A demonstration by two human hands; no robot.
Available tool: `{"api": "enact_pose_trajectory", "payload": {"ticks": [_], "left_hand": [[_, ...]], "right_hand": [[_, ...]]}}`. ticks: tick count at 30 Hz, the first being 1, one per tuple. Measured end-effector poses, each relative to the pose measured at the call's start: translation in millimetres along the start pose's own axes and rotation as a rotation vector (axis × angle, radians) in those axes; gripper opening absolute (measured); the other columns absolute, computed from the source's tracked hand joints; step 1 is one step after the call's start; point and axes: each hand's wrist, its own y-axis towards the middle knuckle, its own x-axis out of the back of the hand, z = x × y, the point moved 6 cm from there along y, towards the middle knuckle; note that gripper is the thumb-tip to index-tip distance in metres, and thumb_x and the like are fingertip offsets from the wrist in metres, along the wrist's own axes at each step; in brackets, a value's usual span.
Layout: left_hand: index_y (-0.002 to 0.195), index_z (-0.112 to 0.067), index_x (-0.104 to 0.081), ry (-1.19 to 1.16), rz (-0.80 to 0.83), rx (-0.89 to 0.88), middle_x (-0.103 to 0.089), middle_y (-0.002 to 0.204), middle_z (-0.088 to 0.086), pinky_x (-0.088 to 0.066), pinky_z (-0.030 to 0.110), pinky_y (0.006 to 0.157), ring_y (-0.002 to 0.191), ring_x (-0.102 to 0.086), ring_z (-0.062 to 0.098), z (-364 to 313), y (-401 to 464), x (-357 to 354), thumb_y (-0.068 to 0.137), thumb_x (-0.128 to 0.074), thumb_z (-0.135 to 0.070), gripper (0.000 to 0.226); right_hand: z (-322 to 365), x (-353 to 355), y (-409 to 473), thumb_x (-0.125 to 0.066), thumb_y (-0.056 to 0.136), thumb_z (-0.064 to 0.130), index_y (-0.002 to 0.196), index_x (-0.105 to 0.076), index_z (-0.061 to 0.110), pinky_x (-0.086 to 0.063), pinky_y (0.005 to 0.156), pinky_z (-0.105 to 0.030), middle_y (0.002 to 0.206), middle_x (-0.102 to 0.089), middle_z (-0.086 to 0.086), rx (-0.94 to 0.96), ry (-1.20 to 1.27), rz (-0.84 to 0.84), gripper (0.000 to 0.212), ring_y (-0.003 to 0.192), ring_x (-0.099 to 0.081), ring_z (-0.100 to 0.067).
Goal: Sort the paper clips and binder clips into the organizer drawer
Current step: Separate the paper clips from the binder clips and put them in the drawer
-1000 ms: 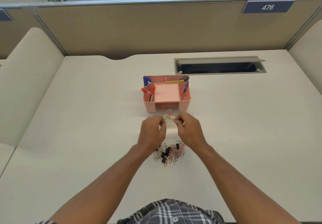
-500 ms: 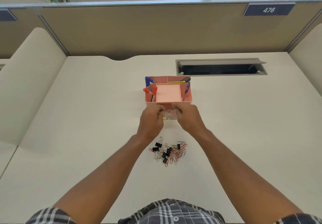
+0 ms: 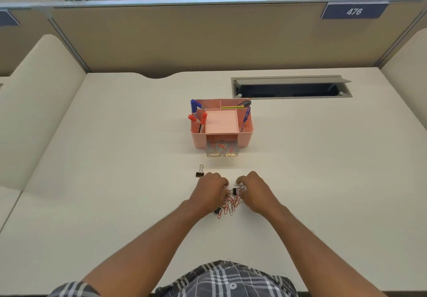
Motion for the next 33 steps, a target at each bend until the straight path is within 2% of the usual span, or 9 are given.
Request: {"api": "enact_pose_trajectory", "payload": {"ticks": [3, 6, 11, 13, 16, 19, 22, 28, 33], "left_hand": [[0.113, -0.021, -0.066, 0.04, 0.015, 0.007, -0.064, 0.106, 0.004, -0.047, 0.037, 0.085, 0.1, -0.056, 0.025, 2.1, 0.9, -4.2, 0.091, -0.062, -0.033, 0.026], [0.102, -0.021, -0.068, 0.06, 0.012, 0.031, -0.064, 0.1, 0.004, -0.049, 0.039, 0.081, 0.095, -0.057, 0.025, 6.1, -1.1, -3.3, 0.09, -0.062, -0.033, 0.018], [0.09, -0.018, -0.07, 0.089, 0.016, 0.077, -0.065, 0.093, 0.005, -0.05, 0.039, 0.077, 0.089, -0.059, 0.026, 11.3, -3.5, 4.5, 0.09, -0.056, -0.024, 0.015], [0.085, -0.016, -0.067, 0.094, 0.001, 0.096, -0.065, 0.09, 0.005, -0.049, 0.038, 0.074, 0.086, -0.059, 0.027, 13.2, -4.3, 8.2, 0.09, -0.051, -0.02, 0.017], [0.082, -0.012, -0.064, 0.065, -0.018, 0.124, -0.065, 0.087, 0.007, -0.049, 0.041, 0.075, 0.083, -0.058, 0.028, 15.9, -5.1, 13.8, 0.09, -0.046, -0.016, 0.02], [0.082, -0.01, -0.062, 0.013, -0.012, 0.133, -0.066, 0.085, 0.008, -0.049, 0.042, 0.076, 0.082, -0.058, 0.028, 14.9, -4.4, 16.5, 0.089, -0.043, -0.014, 0.02], [0.084, -0.011, -0.06, -0.082, -0.015, 0.165, -0.068, 0.085, 0.007, -0.05, 0.04, 0.074, 0.082, -0.059, 0.028, 17.2, -4.5, 17.9, 0.09, -0.044, -0.012, 0.017], [0.097, -0.019, -0.065, -0.329, 0.01, 0.209, -0.068, 0.088, -0.004, -0.05, 0.032, 0.071, 0.082, -0.062, 0.018, 25.8, -5.2, 13.3, 0.092, -0.057, -0.015, 0.01], [0.109, -0.016, -0.065, -0.183, -0.115, 0.205, -0.068, 0.103, 0.004, -0.049, 0.035, 0.08, 0.097, -0.06, 0.024, 34.8, -1.7, 18.4, 0.093, -0.054, -0.01, 0.021]], "right_hand": [[8.2, -0.1, 3.3, -0.059, 0.091, 0.012, 0.111, -0.064, 0.015, -0.043, 0.076, -0.027, 0.11, -0.054, -0.007, 0.053, -0.005, -0.062, 0.021, 0.097, -0.056, -0.025], [17.3, -1.2, 6.3, -0.055, 0.091, 0.007, 0.103, -0.064, 0.012, -0.044, 0.077, -0.031, 0.104, -0.054, -0.007, 0.094, -0.002, -0.084, 0.016, 0.095, -0.053, -0.024], [27.7, -2.9, 12.5, -0.05, 0.088, 0.0, 0.087, -0.055, 0.015, -0.037, 0.07, -0.029, 0.094, -0.055, -0.004, 0.111, 0.018, -0.088, 0.016, 0.088, -0.049, -0.022], [25.8, 0.1, 15.2, -0.049, 0.087, 0.001, 0.081, -0.052, 0.018, -0.041, 0.07, -0.032, 0.09, -0.057, -0.003, 0.067, 0.086, -0.09, 0.018, 0.084, -0.051, -0.021], [15.6, 6.6, 18.1, -0.056, 0.09, 0.008, 0.082, -0.06, 0.014, -0.048, 0.075, -0.034, 0.089, -0.063, -0.002, -0.028, 0.242, -0.132, 0.011, 0.083, -0.057, -0.019], [5.7, 11.5, 16.7, -0.058, 0.092, 0.013, 0.092, -0.068, 0.012, -0.048, 0.077, -0.032, 0.091, -0.067, 0.001, -0.076, 0.312, -0.164, 0.01, 0.084, -0.059, -0.017], [2.0, 11.0, 15.6, -0.058, 0.093, 0.017, 0.099, -0.071, 0.011, -0.049, 0.082, -0.032, 0.097, -0.068, -0.001, -0.087, 0.295, -0.141, 0.016, 0.09, -0.06, -0.018], [4.2, 6.8, 14.9, -0.06, 0.093, 0.019, 0.096, -0.072, 0.011, -0.045, 0.073, -0.03, 0.096, -0.068, -0.004, -0.079, 0.247, -0.151, 0.015, 0.089, -0.061, -0.021], [3.9, 5.4, 15.7, -0.059, 0.093, 0.019, 0.095, -0.072, 0.012, -0.043, 0.071, -0.028, 0.094, -0.067, -0.003, -0.079, 0.223, -0.146, 0.014, 0.087, -0.061, -0.02]]}}
